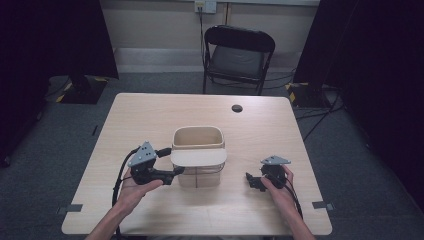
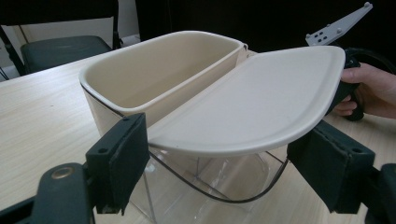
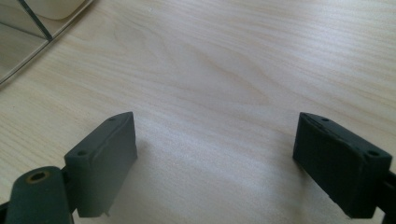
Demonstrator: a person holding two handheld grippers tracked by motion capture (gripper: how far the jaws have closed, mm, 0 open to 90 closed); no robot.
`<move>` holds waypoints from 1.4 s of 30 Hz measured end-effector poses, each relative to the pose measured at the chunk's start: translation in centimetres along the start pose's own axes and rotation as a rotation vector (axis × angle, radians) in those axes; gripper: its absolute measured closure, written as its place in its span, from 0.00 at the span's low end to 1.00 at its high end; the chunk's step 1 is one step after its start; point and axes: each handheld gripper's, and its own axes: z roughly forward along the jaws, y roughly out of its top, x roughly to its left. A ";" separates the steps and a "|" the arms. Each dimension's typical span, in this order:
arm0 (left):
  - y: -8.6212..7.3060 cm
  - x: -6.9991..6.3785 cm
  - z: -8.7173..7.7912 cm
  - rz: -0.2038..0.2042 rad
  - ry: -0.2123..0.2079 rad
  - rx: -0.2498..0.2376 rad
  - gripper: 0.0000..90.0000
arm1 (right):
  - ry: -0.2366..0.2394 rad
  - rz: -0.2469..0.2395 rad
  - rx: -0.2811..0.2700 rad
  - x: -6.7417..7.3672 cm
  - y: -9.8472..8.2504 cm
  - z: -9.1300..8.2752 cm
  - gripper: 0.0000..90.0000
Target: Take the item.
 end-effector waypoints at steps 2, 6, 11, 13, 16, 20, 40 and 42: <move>0.0 0.0 0.0 -0.005 0.000 -0.001 0.23 | 0.000 0.000 0.000 0.0 0.0 0.0 0.14; 0.1 0.1 0.0 0.003 0.001 0.004 0.23 | 0.000 0.000 0.000 0.0 0.0 0.0 0.14; 0.2 0.2 0.1 -0.002 -0.001 0.002 0.23 | 0.000 0.000 0.000 0.0 0.0 0.0 0.14; 0.2 0.3 0.0 0.000 -0.006 0.005 0.24 | 0.000 0.000 0.000 0.0 0.0 0.0 0.14; 0.2 0.4 0.1 -0.009 -0.008 0.004 0.24 | 0.000 0.000 0.000 0.0 0.0 0.0 0.14; 0.3 0.4 0.2 -0.012 -0.008 0.005 0.23 | 0.000 0.000 0.000 0.0 0.0 0.0 0.14; 0.7 0.8 0.4 -0.009 -0.021 0.007 0.23 | 0.000 0.000 0.000 0.0 0.0 0.0 0.14; 0.8 0.8 0.4 -0.010 -0.024 0.002 0.23 | 0.000 0.000 0.000 0.0 0.0 0.0 0.14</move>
